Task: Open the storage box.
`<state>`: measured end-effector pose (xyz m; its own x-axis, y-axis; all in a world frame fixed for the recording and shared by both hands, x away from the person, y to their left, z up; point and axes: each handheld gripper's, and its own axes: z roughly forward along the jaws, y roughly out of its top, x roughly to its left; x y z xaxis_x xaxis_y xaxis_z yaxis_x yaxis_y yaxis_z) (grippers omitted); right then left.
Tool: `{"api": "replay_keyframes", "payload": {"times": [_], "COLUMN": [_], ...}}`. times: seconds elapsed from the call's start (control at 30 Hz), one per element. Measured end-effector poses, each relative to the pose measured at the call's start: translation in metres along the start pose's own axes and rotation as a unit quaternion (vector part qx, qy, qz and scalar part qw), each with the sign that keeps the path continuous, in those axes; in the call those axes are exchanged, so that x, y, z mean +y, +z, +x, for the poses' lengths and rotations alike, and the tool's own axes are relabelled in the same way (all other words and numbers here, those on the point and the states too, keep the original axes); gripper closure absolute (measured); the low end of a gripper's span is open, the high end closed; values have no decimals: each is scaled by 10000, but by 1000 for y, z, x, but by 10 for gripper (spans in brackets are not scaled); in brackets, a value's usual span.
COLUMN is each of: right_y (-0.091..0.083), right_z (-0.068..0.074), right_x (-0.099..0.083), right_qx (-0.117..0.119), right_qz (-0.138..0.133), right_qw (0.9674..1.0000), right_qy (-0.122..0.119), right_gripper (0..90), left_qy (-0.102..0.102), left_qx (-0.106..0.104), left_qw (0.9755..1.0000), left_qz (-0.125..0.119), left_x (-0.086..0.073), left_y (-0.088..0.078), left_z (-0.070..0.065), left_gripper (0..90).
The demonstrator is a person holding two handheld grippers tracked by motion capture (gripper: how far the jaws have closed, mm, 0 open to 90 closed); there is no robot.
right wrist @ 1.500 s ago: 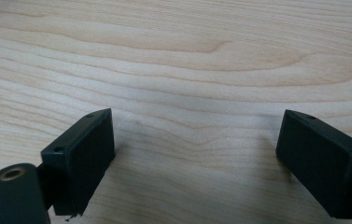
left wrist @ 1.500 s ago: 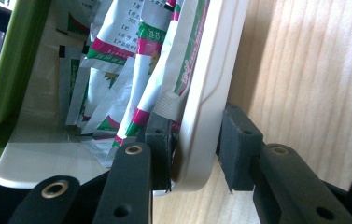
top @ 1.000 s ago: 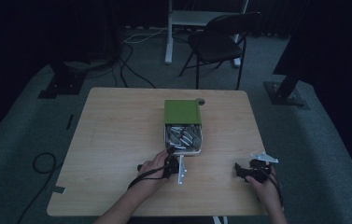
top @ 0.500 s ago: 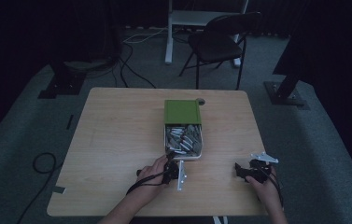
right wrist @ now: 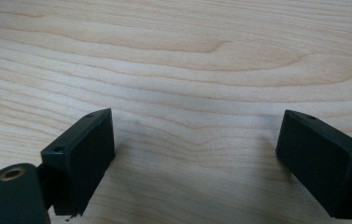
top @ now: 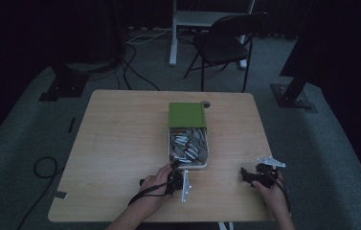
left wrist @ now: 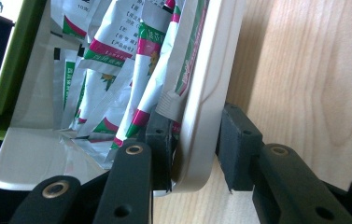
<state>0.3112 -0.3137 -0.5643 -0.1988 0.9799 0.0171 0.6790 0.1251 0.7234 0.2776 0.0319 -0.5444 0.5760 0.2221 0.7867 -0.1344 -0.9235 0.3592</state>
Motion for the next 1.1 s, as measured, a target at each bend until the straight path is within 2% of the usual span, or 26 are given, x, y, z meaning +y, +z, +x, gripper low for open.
{"api": "replay_keyframes", "payload": {"times": [0.33, 0.4, 0.43, 0.53, 0.57, 0.67, 0.7, 0.73, 0.8, 0.83, 0.87, 0.9, 0.93, 0.97, 1.0, 1.03, 1.07, 1.1], "right_y": [0, 0, 0, 0, 0, 0, 0, 0, 0, 0, 0, 0, 0, 0, 0, 0, 0, 0], "right_z": [0, 0, 0, 0, 0, 0, 0, 0, 0, 0, 0, 0, 0, 0, 0, 0, 0, 0], "right_x": [0, 0, 0, 0, 0, 0, 0, 0, 0, 0, 0, 0, 0, 0, 0, 0, 0, 0], "right_qx": [-1, -1, -2, -1, -2, -2, -2, -2, -2, -2, -2, -1, -1, -1, -1, -2, -2, -2], "right_qz": [-2, 3, 4, 2, 3, 4, 3, 3, 0, -1, -1, -1, -1, -2, -2, -1, -1, -1], "right_qw": [10000, 10000, 10000, 10000, 10000, 10000, 10000, 10000, 10000, 10000, 10000, 10000, 10000, 10000, 10000, 10000, 10000, 10000], "right_qy": [-3, -5, -3, -4, -3, -2, -3, -3, -3, -3, -3, -2, -2, -3, -3, -4, -4, -4], "right_gripper": [110, 110, 110, 110, 110, 110, 110, 110, 110, 110, 110, 110, 110, 110, 110, 110, 110, 110], "left_qy": [-131, -229, -485, -569, -732, -845, -1001, -1001, -1156, -1246, -1246, -1424, -1424, -1586, -1586, -1714, -1714, -1780], "left_qx": [-103, -164, -257, -316, -383, -445, -473, -473, -498, -567, -567, -603, -603, -645, -645, -713, -713, -712], "left_qw": [9999, 9996, 9983, 9974, 9958, 9945, 9925, 9925, 9903, 9883, 9883, 9851, 9851, 9815, 9815, 9784, 9784, 9770], "left_qz": [36, -4, -203, -295, -395, -426, -518, -518, -594, -667, -667, -752, -752, -852, -852, -904, -904, -930], "left_x": [-2, -3, -5, -6, -6, -7, -8, -8, -9, -10, -10, -12, -12, -14, -14, -17, -17, -19], "left_y": [-4, -5, -6, -8, -11, -14, -18, -18, -22, -26, -26, -30, -30, -34, -34, -37, -37, -39], "left_z": [-6, -5, -3, -1, 1, 4, 7, 7, 11, 13, 13, 17, 17, 19, 19, 21, 21, 22], "left_gripper": [677, 670, 651, 612, 612, 610, 600, 600, 601, 601, 600, 596, 596, 585, 583, 583, 583, 583]}}
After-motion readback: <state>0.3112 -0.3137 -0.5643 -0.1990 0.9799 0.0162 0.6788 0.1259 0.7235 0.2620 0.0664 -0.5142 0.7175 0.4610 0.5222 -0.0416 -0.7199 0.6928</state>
